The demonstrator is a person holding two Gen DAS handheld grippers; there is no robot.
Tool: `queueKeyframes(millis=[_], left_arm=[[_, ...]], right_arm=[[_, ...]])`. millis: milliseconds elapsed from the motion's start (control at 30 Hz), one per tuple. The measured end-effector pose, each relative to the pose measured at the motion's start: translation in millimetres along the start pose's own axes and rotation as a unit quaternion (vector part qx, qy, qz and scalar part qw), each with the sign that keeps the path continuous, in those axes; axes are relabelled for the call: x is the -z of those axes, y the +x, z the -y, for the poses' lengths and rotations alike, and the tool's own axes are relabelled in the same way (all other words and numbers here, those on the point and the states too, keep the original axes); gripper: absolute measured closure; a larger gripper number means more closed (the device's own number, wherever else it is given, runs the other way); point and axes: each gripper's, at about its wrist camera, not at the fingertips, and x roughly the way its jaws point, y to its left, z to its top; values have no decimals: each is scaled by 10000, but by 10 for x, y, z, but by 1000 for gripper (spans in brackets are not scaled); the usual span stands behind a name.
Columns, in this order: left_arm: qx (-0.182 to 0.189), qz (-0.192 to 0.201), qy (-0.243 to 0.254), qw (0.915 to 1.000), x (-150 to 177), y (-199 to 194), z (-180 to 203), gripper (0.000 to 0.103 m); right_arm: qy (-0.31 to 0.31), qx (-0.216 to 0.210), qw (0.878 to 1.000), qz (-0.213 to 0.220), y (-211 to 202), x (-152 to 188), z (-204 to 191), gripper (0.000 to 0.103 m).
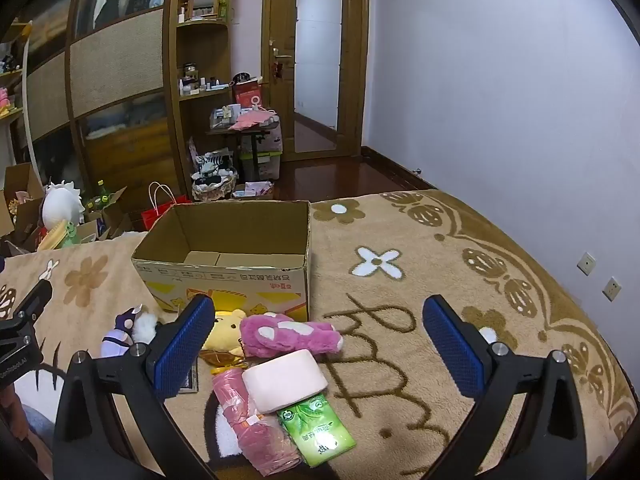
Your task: Organize soft objects
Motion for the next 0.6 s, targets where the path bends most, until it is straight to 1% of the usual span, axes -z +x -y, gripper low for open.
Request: queueKeyframes(millis=[600], left_arm=[[-27,-1,21,10000,31,-1,12,0]], right_arm=[[1,0,10000,15,1,0,0,0]])
